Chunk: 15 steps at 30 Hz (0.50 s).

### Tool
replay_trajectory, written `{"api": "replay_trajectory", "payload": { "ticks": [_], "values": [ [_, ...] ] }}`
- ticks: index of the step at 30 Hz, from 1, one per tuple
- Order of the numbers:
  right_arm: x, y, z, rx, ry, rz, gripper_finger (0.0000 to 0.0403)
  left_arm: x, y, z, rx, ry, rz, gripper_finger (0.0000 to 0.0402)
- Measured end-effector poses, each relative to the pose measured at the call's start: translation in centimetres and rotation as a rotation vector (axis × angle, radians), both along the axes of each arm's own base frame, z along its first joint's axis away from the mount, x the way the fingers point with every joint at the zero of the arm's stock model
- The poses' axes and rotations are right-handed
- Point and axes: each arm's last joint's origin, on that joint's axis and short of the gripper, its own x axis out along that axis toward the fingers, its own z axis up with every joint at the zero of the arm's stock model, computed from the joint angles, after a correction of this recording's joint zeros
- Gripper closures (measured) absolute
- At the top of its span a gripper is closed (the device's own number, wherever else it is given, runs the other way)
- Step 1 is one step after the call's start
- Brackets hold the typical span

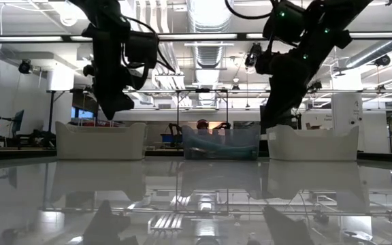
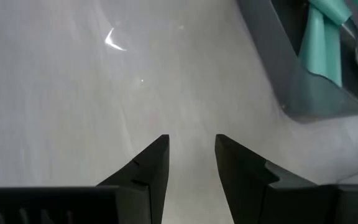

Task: Sort silverware by color (type)
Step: Return to Home Position

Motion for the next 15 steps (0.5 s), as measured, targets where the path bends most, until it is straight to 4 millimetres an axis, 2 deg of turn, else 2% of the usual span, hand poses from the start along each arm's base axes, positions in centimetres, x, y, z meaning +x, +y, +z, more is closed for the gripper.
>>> {"api": "replay_trajectory", "payload": {
  "ticks": [4,7,12,15],
  "values": [
    [-0.6,0.1,0.7,-0.005,-0.002,0.008,0.0282,0.4,-0.8,0.0,0.009,-0.025,-0.009,0.0325],
    [-1.3,0.6,1.4,-0.025,-0.009,0.052,0.0282,1.5,-2.5,0.1,0.036,-0.098,-0.068,0.0322],
    [-2.8,2.2,2.2,-0.057,-0.069,0.124,0.0282,3.9,-8.2,0.8,0.066,-0.240,-0.366,0.0322],
    [-4.1,2.8,2.0,-0.066,-0.110,0.122,0.0282,3.8,-11.8,1.7,0.111,-0.355,-0.509,0.0322]
  ]
}}
